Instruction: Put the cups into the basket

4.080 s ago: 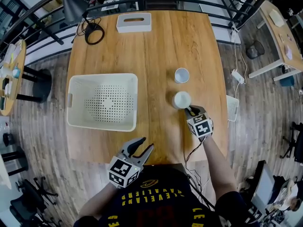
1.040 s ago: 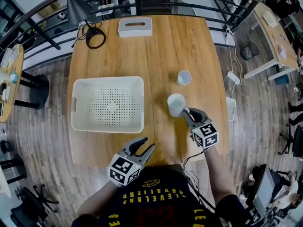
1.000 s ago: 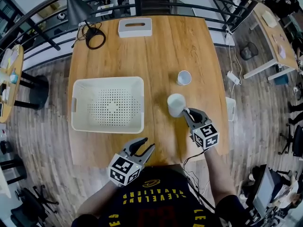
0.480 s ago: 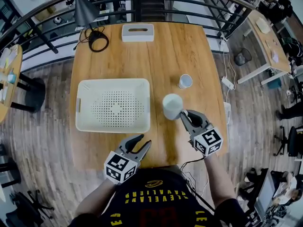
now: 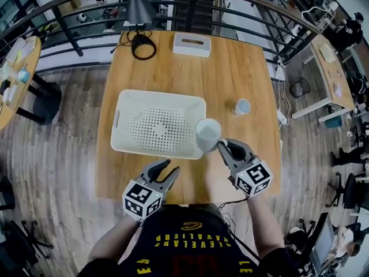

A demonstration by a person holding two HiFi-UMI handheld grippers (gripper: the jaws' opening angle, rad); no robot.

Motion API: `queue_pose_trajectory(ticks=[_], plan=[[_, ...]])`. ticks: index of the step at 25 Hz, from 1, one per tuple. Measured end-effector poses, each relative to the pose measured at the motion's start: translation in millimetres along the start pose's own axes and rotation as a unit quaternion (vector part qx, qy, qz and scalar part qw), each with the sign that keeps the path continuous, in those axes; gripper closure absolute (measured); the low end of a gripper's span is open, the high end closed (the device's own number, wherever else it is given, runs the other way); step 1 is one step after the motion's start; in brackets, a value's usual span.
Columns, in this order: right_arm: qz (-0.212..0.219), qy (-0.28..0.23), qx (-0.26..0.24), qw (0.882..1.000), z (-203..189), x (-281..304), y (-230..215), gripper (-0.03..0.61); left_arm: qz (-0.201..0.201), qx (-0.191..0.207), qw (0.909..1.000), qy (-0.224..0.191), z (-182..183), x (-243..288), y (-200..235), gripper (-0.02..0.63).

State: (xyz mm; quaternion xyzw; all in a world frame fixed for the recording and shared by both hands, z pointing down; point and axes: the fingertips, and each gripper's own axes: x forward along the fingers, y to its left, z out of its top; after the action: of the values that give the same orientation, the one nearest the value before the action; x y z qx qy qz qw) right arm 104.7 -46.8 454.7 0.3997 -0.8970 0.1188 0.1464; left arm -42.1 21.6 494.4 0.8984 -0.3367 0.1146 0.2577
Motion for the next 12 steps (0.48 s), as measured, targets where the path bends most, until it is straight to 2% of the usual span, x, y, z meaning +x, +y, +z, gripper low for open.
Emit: queue_pose_trajectory(ticks=[6,12], plan=[[0.029,0.000,-0.009,1.000,5,21,29,0.534,0.032,-0.006,0.9994,-0.011,1,-26,17,0.471],[0.070,-0.010,-0.020,0.997,8,33,43,0.534,0.084,-0.005,0.9961,-0.025,6,-38,21,0.471]])
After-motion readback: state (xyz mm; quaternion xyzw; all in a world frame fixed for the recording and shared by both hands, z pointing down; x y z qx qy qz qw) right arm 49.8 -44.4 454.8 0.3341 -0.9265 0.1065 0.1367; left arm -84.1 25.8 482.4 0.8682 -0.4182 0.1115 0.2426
